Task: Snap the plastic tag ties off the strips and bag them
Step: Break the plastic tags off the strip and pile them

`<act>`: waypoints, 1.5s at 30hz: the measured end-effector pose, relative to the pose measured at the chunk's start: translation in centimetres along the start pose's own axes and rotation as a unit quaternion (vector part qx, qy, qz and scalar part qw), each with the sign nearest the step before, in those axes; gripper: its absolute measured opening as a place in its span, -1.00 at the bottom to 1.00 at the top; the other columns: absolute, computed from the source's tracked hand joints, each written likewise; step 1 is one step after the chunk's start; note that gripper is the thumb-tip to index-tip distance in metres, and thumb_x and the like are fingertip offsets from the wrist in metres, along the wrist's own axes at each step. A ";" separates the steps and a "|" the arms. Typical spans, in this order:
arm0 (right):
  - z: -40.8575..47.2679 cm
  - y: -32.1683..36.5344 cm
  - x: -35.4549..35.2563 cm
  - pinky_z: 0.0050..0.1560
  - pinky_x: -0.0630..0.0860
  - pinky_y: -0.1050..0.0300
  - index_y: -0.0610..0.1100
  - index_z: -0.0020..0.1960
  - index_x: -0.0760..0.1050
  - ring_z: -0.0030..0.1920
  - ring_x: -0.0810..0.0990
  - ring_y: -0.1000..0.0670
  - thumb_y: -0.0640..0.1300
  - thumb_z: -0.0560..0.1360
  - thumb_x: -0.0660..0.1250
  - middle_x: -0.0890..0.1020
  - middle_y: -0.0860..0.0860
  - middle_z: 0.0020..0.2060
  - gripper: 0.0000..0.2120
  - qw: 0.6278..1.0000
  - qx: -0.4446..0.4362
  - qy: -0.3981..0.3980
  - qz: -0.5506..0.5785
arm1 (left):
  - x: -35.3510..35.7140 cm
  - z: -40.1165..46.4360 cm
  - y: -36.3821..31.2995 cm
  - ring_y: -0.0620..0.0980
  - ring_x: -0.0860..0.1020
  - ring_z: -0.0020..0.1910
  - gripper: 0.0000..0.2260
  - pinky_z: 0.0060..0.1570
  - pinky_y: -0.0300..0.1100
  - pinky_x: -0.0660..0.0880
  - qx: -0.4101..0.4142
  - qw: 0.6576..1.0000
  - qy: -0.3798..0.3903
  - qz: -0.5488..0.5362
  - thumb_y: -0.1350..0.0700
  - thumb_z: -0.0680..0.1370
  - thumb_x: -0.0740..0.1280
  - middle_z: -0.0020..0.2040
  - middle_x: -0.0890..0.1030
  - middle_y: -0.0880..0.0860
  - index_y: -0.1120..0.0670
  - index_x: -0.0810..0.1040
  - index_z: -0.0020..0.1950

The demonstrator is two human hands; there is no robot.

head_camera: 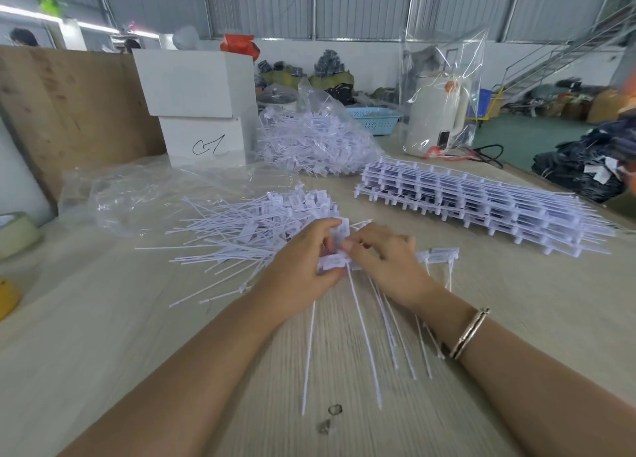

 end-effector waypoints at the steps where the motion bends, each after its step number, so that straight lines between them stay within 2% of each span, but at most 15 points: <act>1: -0.1 0.3 0.4 0.09 0.21 -0.02 0.20 -0.27 0.46 -0.09 0.45 0.09 0.06 0.53 0.26 0.51 0.14 -0.26 -0.80 1.000 -0.003 0.029 0.008 | 0.3 -0.1 -0.3 -0.18 0.41 -0.12 -0.47 -0.12 -0.49 0.30 0.009 1.000 0.001 -0.005 0.19 0.45 0.42 -0.03 0.44 -0.06 0.12 0.33 0.38; 5: 0.0 -0.3 0.2 0.01 0.40 -0.01 0.02 -0.35 0.51 -0.23 0.50 -0.04 -0.13 0.51 0.32 0.55 -0.09 -0.31 -0.75 0.987 0.034 0.059 0.145 | 0.5 -0.3 -0.5 -0.26 0.40 0.01 -0.47 0.01 -0.55 0.26 0.038 0.998 0.042 -0.013 0.19 0.48 0.39 0.10 0.42 -0.05 0.11 0.29 0.40; 7: 0.2 -1.1 -0.5 -0.11 0.39 0.11 0.00 -0.41 0.53 -0.32 0.47 0.07 -0.20 0.51 0.32 0.52 0.03 -0.41 -0.67 0.971 0.071 0.027 0.225 | 0.2 -0.4 -0.1 -0.38 0.40 -0.03 -0.53 0.01 -0.56 0.26 0.029 0.998 0.052 -0.010 0.28 0.49 0.32 0.17 0.43 -0.04 0.11 0.31 0.37; 10: 0.4 -1.8 -0.7 -0.23 0.37 0.35 0.04 -0.48 0.56 -0.40 0.48 0.21 -0.21 0.52 0.30 0.54 0.17 -0.50 -0.59 0.958 0.088 0.009 0.273 | -0.2 -0.3 0.6 -0.29 0.41 -0.08 -0.60 -0.09 -0.37 0.35 0.005 0.999 0.045 0.011 0.36 0.47 0.25 0.13 0.46 -0.06 0.08 0.37 0.27; 13: 0.4 -1.6 -0.3 -0.32 0.34 0.44 0.11 -0.49 0.55 -0.45 0.44 0.28 -0.20 0.53 0.29 0.52 0.21 -0.53 -0.56 0.960 0.079 0.023 0.266 | -0.1 -0.3 0.9 -0.23 0.39 -0.18 -0.76 -0.25 -0.27 0.31 0.006 0.997 0.038 0.066 0.23 0.50 0.30 -0.07 0.44 -0.15 0.03 0.41 0.12; 17: 0.2 -1.1 0.5 -0.30 0.34 0.38 0.06 -0.41 0.55 -0.40 0.44 0.20 -0.08 0.48 0.36 0.49 0.16 -0.47 -0.72 0.964 0.062 0.078 0.246 | -0.3 -0.1 1.0 -0.13 0.49 -0.18 -0.91 -0.22 -0.14 0.44 0.000 0.997 0.015 0.075 0.06 0.52 0.33 -0.13 0.54 -0.13 0.01 0.47 -0.01; 22: 0.1 -1.3 0.4 -0.32 0.31 0.35 -0.16 -0.21 0.58 -0.37 0.41 0.16 -0.13 0.50 0.35 0.49 0.03 -0.38 -0.85 0.971 0.041 0.067 0.224 | -0.5 -0.1 1.4 -0.30 0.51 -0.34 -0.94 -0.28 -0.21 0.41 -0.009 0.999 0.013 0.035 0.08 0.51 0.38 -0.33 0.55 -0.29 0.03 0.59 -0.04; 25: 0.2 -1.1 0.3 -0.26 0.35 0.36 -0.09 -0.23 0.55 -0.33 0.44 0.18 -0.17 0.50 0.34 0.50 0.06 -0.35 -0.87 0.973 0.030 0.042 0.227 | -0.5 0.0 1.4 -0.21 0.64 -0.24 -0.94 -0.14 -0.19 0.54 -0.025 0.999 0.024 -0.020 0.10 0.54 0.36 -0.20 0.67 -0.14 0.03 0.60 -0.03; 28: 0.2 -0.9 0.3 -0.23 0.36 0.34 -0.04 -0.25 0.52 -0.31 0.44 0.16 -0.19 0.51 0.33 0.50 0.06 -0.35 -0.83 0.973 0.017 0.038 0.228 | -0.5 -0.1 1.3 -0.29 0.62 -0.31 -0.96 -0.27 -0.41 0.50 -0.033 0.996 0.031 -0.077 0.14 0.54 0.35 -0.27 0.62 -0.27 0.07 0.59 -0.06; 30: 0.2 -0.8 0.3 -0.25 0.35 0.34 -0.06 -0.26 0.50 -0.33 0.42 0.17 -0.19 0.52 0.32 0.47 0.06 -0.36 -0.83 0.973 0.010 0.040 0.226 | -0.5 -0.2 1.3 -0.27 0.62 -0.35 -0.95 -0.31 -0.34 0.52 -0.036 0.996 0.040 -0.076 0.11 0.55 0.34 -0.28 0.62 -0.29 0.05 0.58 -0.05; 33: 0.1 -0.8 0.3 -0.23 0.36 0.31 -0.15 -0.20 0.53 -0.32 0.43 0.15 -0.17 0.52 0.31 0.48 0.02 -0.34 -0.87 0.976 0.000 0.050 0.211 | -0.5 -0.2 1.5 -0.21 0.62 -0.40 -0.95 -0.26 -0.14 0.53 -0.049 0.996 0.045 -0.063 0.09 0.56 0.32 -0.31 0.64 -0.07 -0.01 0.57 -0.08; 37: 0.2 -1.0 0.1 -0.04 0.35 0.05 -0.23 -0.14 0.54 -0.28 0.45 0.11 -0.17 0.53 0.31 0.55 -0.06 -0.30 -0.86 0.990 -0.029 0.054 0.126 | -0.4 -0.1 1.2 -0.14 0.62 -0.43 -0.89 -0.23 -0.23 0.55 -0.048 0.993 0.061 -0.085 0.13 0.57 0.30 -0.25 0.67 -0.07 0.08 0.61 -0.09; 39: 0.2 -1.0 0.0 0.01 0.33 -0.03 -0.17 -0.18 0.55 -0.28 0.45 0.13 -0.16 0.53 0.31 0.55 -0.03 -0.31 -0.87 0.992 -0.031 0.051 0.114 | -0.6 -0.1 1.3 -0.16 0.63 -0.41 -0.89 -0.22 -0.30 0.54 -0.051 0.992 0.063 -0.097 0.15 0.56 0.31 -0.22 0.67 -0.07 0.09 0.63 -0.07; 42: 0.1 -0.7 -0.2 -0.08 0.32 0.17 0.00 -0.28 0.51 -0.33 0.44 0.24 -0.20 0.52 0.31 0.51 0.16 -0.41 -0.78 0.985 -0.013 0.035 0.171 | -0.8 0.0 1.0 -0.19 0.64 -0.35 -0.89 -0.20 -0.37 0.50 -0.055 0.990 0.043 -0.123 0.17 0.55 0.33 -0.22 0.67 -0.08 0.00 0.63 -0.09; 45: 0.0 -0.5 -0.5 -0.19 0.39 0.36 -0.13 -0.23 0.55 -0.33 0.50 0.25 -0.28 0.52 0.29 0.56 0.14 -0.39 -0.83 0.962 0.002 0.020 0.274 | -0.8 0.0 0.6 -0.15 0.66 -0.30 -0.82 -0.18 -0.41 0.49 -0.063 0.982 0.038 -0.175 0.20 0.55 0.31 -0.24 0.67 -0.14 -0.06 0.60 -0.14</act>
Point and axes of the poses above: each hand's wrist, its own z-axis towards the middle knuckle, its own x-axis out of the palm, y = z × x, the point moved 4 cm from there along z, towards the middle knuckle
